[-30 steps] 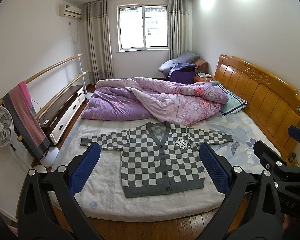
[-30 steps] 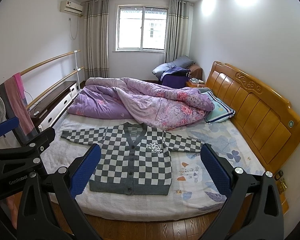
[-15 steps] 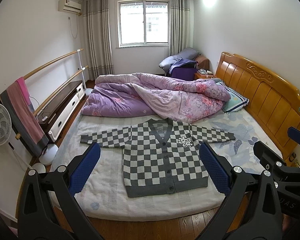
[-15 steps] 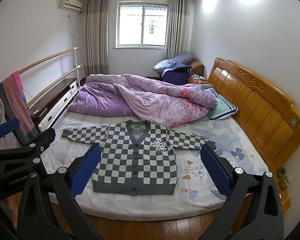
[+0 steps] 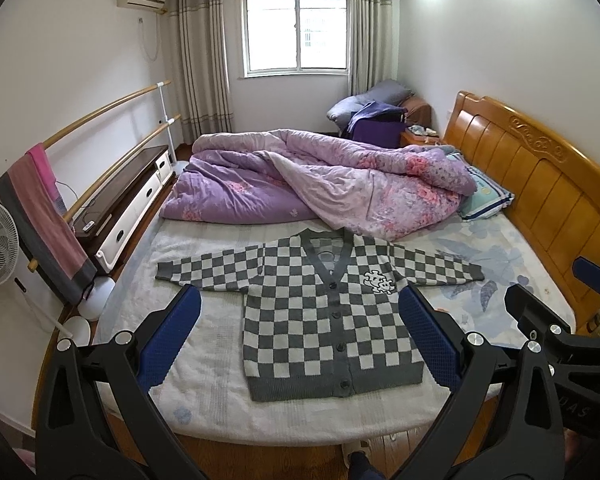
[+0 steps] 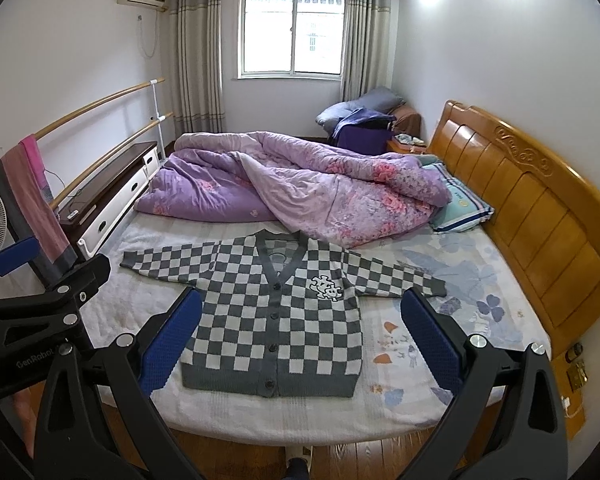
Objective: Fold large clothes
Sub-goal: 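Move both tools down toward the cardigan's sleeve cuffs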
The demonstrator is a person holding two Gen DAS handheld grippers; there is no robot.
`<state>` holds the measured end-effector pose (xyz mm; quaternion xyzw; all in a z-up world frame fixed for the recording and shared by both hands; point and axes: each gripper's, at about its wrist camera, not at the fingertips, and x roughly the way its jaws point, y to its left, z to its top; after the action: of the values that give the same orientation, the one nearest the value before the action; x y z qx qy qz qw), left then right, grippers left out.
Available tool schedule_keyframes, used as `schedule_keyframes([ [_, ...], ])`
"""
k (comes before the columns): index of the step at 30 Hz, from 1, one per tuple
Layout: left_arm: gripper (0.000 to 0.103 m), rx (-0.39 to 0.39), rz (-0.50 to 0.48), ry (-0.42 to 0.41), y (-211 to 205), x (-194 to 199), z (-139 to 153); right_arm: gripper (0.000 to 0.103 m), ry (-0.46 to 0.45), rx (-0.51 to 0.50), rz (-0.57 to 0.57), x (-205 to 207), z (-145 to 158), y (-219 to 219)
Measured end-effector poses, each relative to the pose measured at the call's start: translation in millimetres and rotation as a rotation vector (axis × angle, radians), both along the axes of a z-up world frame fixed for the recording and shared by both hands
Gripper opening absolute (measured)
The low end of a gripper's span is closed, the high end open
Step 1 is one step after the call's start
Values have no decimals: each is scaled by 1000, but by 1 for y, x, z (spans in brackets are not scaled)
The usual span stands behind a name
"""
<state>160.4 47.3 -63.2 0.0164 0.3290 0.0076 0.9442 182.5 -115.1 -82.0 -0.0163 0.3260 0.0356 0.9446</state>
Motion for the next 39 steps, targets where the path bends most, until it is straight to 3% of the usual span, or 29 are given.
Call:
schedule_keyframes([
  [11, 98, 10, 71, 65, -34, 135, -13, 96, 65, 15, 84, 134, -13, -36],
  [20, 98, 30, 115, 148, -48, 228, -43, 96, 160, 34, 140, 227, -46, -49],
  [26, 98, 46, 143, 207, -31, 270, -72, 96, 232, 39, 167, 274, -74, -34],
  [31, 98, 7, 154, 263, -2, 299, -102, 95, 282, 9, 171, 300, -94, -7],
  [39, 98, -24, 82, 325, 56, 350, -157, 96, 340, -54, 109, 341, -140, 50],
])
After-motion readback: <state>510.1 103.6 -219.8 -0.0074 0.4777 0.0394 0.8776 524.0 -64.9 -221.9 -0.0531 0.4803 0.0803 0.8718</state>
